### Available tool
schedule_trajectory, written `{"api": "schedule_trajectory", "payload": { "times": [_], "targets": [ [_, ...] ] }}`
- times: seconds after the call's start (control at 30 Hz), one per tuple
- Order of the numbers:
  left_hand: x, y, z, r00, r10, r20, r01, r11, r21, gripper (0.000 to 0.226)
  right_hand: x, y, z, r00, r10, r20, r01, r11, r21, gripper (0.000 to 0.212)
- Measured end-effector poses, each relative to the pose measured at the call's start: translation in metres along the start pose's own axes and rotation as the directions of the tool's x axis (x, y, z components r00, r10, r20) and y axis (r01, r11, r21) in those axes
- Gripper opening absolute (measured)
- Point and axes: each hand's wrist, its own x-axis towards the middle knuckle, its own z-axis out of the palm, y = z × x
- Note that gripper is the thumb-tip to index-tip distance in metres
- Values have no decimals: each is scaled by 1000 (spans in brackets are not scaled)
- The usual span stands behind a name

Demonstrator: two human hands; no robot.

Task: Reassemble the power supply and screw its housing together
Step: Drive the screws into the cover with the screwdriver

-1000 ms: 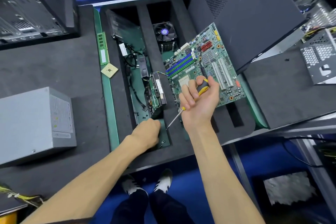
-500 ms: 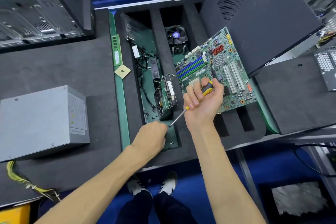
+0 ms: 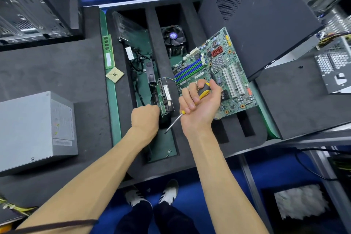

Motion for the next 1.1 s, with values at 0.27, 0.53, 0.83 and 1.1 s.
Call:
{"api": "schedule_trajectory", "payload": {
  "times": [0.27, 0.53, 0.83, 1.1],
  "targets": [
    [10, 1, 4, 998, 5, 55, -8, 999, 51, 26, 4, 0, -4, 1000, 9, -1, -9, 1000, -12, 34],
    [7, 2, 7, 1000, -17, 0, 17, 999, 52, 25, 4, -2, -4, 1000, 11, -7, -11, 1000, -16, 35],
    [-1, 0, -1, 996, 52, 73, -54, 998, 28, 10, 0, -10, 2, 1000, -6, -18, 6, 1000, 9, 34],
    [-36, -14, -28, 997, 60, -57, -66, 992, -111, 22, -5, -6, 26, 1000, 9, 4, -10, 998, 60, 35]
  ]
}}
